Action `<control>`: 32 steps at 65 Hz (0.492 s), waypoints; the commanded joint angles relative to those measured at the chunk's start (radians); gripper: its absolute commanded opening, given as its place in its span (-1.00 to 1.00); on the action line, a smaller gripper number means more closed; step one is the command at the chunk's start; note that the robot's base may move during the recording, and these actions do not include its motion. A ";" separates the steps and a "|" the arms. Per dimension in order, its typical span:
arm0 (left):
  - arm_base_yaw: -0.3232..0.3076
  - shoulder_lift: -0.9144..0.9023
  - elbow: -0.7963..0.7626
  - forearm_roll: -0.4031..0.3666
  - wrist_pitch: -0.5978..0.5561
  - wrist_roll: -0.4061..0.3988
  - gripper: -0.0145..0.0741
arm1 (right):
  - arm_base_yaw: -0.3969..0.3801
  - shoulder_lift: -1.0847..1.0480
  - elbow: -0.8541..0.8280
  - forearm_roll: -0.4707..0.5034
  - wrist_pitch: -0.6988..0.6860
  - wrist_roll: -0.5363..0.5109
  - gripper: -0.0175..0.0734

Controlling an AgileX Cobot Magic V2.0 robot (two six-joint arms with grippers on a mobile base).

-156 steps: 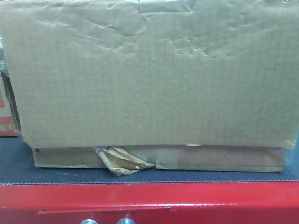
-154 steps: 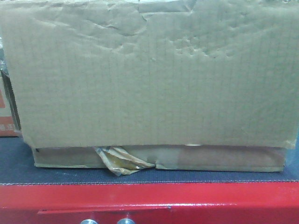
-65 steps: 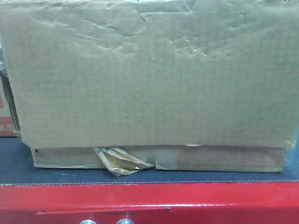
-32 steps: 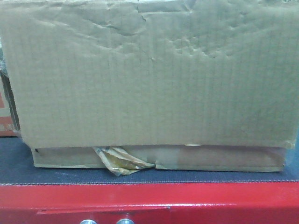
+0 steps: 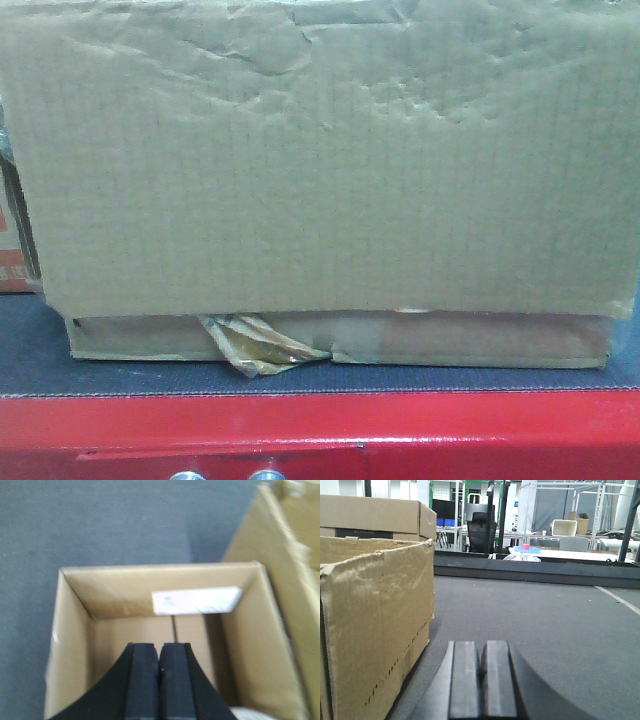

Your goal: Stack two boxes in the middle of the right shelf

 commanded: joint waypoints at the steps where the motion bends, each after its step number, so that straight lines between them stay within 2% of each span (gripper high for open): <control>1: 0.035 0.083 -0.088 -0.014 0.070 0.036 -0.92 | -0.006 -0.006 0.000 0.000 -0.017 -0.003 -0.97; 7: 0.083 0.142 -0.153 -0.021 0.122 0.076 -0.92 | -0.006 -0.006 0.000 0.000 -0.017 -0.003 -0.97; 15: 0.145 0.160 -0.166 -0.021 0.154 0.111 -0.92 | -0.006 -0.006 0.000 0.000 -0.017 -0.003 -0.97; 25: 0.203 0.173 -0.166 -0.021 0.172 0.110 -0.91 | -0.006 -0.006 0.000 0.000 -0.017 -0.003 -0.97; 28: 0.204 0.182 -0.166 -0.021 0.172 0.110 -0.85 | -0.006 -0.006 0.000 0.000 -0.017 -0.003 -0.97; 32: 0.204 0.193 -0.166 -0.021 0.172 0.110 -0.61 | -0.006 -0.006 0.000 0.000 -0.017 -0.003 -0.97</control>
